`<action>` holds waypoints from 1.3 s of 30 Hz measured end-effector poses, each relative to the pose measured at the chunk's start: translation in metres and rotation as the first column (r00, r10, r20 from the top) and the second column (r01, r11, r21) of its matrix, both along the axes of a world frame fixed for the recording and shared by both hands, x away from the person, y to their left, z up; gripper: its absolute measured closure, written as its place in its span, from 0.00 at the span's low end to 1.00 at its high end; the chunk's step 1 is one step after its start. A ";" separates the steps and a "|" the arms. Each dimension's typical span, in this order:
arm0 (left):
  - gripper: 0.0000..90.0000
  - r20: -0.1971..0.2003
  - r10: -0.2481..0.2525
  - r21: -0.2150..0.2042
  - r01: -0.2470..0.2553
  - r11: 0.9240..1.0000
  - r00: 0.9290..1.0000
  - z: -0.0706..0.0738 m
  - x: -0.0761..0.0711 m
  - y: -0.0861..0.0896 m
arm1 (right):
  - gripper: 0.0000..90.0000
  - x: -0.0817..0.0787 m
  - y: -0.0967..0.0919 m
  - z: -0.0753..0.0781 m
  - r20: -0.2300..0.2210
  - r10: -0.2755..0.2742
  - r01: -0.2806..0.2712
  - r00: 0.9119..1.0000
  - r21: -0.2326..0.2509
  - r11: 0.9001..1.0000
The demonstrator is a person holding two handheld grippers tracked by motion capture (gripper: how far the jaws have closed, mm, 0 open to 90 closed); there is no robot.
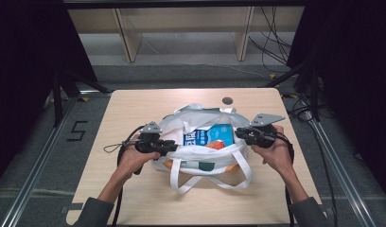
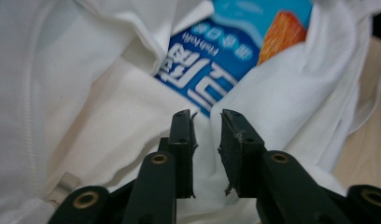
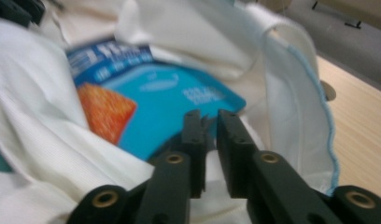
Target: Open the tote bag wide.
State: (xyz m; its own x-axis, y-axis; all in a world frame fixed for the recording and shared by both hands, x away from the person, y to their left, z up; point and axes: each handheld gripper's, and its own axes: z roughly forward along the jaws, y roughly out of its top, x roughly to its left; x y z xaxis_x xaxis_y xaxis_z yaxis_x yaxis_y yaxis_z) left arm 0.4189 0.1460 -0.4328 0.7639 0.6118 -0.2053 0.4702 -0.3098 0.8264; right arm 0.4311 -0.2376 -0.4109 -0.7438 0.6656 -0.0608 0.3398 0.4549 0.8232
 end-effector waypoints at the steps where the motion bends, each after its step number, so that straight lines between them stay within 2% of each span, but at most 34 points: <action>1: 0.77 -0.004 -0.003 -0.041 0.003 0.999 1.000 0.002 -0.002 0.002 | 0.87 -0.002 -0.001 0.002 0.011 -0.003 0.003 1.000 0.003 1.000; 2: 0.75 0.006 0.006 -0.080 -0.005 0.997 1.000 0.005 -0.007 0.006 | 0.82 -0.003 -0.002 0.005 0.027 -0.002 0.002 1.000 0.000 1.000; 4: 0.72 0.020 0.005 -0.073 -0.003 0.997 1.000 0.009 -0.012 0.009 | 0.78 -0.007 -0.002 0.005 0.015 -0.029 0.029 0.999 0.013 0.999; 5: 0.70 0.021 0.009 -0.071 -0.008 0.997 1.000 0.010 -0.016 0.010 | 0.77 -0.006 -0.003 0.005 0.040 -0.013 0.013 0.999 0.003 1.000; 6: 0.68 0.024 0.012 -0.083 -0.010 0.996 1.000 0.011 -0.019 0.011 | 0.75 -0.007 -0.003 0.005 0.040 -0.011 0.011 0.999 0.008 1.000; 7: 0.65 0.020 0.009 -0.085 -0.007 0.996 1.000 0.012 -0.022 0.012 | 0.71 -0.009 -0.003 0.006 0.032 -0.031 0.031 0.999 0.016 0.999; 8: 0.63 0.022 0.013 -0.093 -0.011 0.996 1.000 0.012 -0.025 0.013 | 0.66 -0.010 -0.003 0.005 0.044 -0.039 0.038 0.998 0.026 0.999; 9: 0.59 0.022 0.013 -0.093 -0.011 0.996 1.000 0.012 -0.025 0.013 | 0.66 -0.010 -0.003 0.005 0.044 -0.039 0.038 0.998 0.026 0.999; 11: 0.52 0.006 0.011 -0.095 -0.011 0.995 1.000 0.014 -0.031 0.015 | 0.58 -0.012 -0.005 0.007 0.048 -0.037 0.035 0.998 0.030 0.999; 12: 0.51 0.001 0.010 -0.103 -0.010 0.995 1.000 0.014 -0.033 0.017 | 0.56 -0.015 -0.006 0.007 0.034 -0.048 0.047 0.998 0.036 0.998; 13: 0.49 0.005 0.017 -0.107 -0.016 0.994 1.000 0.014 -0.038 0.019 | 0.54 -0.016 -0.007 0.007 0.034 -0.051 0.050 0.998 0.041 0.998; 16: 0.44 0.003 0.019 -0.109 -0.019 0.994 1.000 0.014 -0.043 0.021 | 0.50 -0.020 -0.007 0.006 0.027 -0.066 0.064 0.997 0.062 0.996; 18: 0.42 0.001 0.020 -0.115 -0.019 0.993 1.000 0.012 -0.047 0.022 | 0.49 -0.021 -0.009 0.005 0.050 -0.046 0.043 0.998 0.062 0.997; 19: 0.40 0.006 0.020 -0.105 -0.019 0.994 1.000 0.012 -0.049 0.022 | 0.47 -0.025 -0.008 0.003 0.026 -0.061 0.059 0.998 0.061 0.996; 20: 0.40 0.010 0.016 -0.098 -0.015 0.995 1.000 0.011 -0.050 0.022 | 0.47 -0.025 -0.008 0.003 0.026 -0.061 0.059 0.998 0.061 0.996; 22: 0.36 0.001 0.029 -0.097 -0.029 0.995 1.000 0.010 -0.052 0.022 | 0.45 -0.023 -0.008 0.001 0.056 -0.043 0.039 0.998 0.060 0.997; 24: 0.35 0.007 0.019 -0.091 -0.019 0.996 1.000 0.009 -0.052 0.023 | 0.45 -0.023 -0.009 0.001 0.072 -0.050 0.046 0.996 0.052 0.998; 25: 0.34 0.008 0.036 -0.091 -0.035 0.995 0.999 0.007 -0.053 0.023 | 0.44 -0.025 -0.007 0.000 0.055 -0.063 0.059 0.997 0.067 0.996; 27: 0.34 0.004 0.039 -0.087 -0.038 0.996 0.999 0.007 -0.053 0.023 | 0.43 -0.026 -0.007 0.001 0.053 -0.056 0.053 0.997 0.055 0.997; 28: 0.33 0.004 0.040 -0.085 -0.040 0.996 0.999 0.007 -0.053 0.023 | 0.42 -0.028 -0.006 0.001 0.027 -0.067 0.065 0.997 0.065 0.996; 29: 0.33 0.002 0.045 -0.092 -0.044 0.995 0.999 0.006 -0.054 0.023 | 0.42 -0.027 -0.008 0.001 0.054 -0.054 0.051 0.997 0.056 0.997; 32: 0.32 0.002 0.040 -0.078 -0.040 0.996 0.999 0.005 -0.057 0.025 | 0.41 -0.029 -0.008 0.001 0.051 -0.054 0.051 0.997 0.058 0.997; 33: 0.32 0.005 0.040 -0.081 -0.040 0.996 0.999 0.004 -0.057 0.025 | 0.41 -0.034 -0.007 0.000 0.026 -0.069 0.067 0.997 0.069 0.995; 34: 0.32 0.009 0.042 -0.075 -0.041 0.996 0.999 0.002 -0.059 0.026 | 0.41 -0.032 -0.009 0.000 0.058 -0.054 0.050 0.997 0.059 0.997; 37: 0.31 0.004 0.054 -0.081 -0.053 0.995 0.999 0.001 -0.060 0.026 | 0.40 -0.035 -0.009 -0.001 0.041 -0.061 0.059 0.997 0.062 0.996; 39: 0.31 0.003 0.042 -0.075 -0.042 0.996 0.999 -0.001 -0.060 0.026 | 0.39 -0.034 -0.010 -0.002 0.056 -0.058 0.054 0.997 0.066 0.996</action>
State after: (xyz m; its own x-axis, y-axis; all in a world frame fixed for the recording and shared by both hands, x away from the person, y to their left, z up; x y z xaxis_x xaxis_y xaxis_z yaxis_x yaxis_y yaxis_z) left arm 0.3587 0.1725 -0.4335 0.7388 0.6264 -0.2484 0.4778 -0.2270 0.8486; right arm 0.3970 -0.2479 -0.4133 -0.7018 0.7100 -0.0582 0.3145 0.3821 0.8690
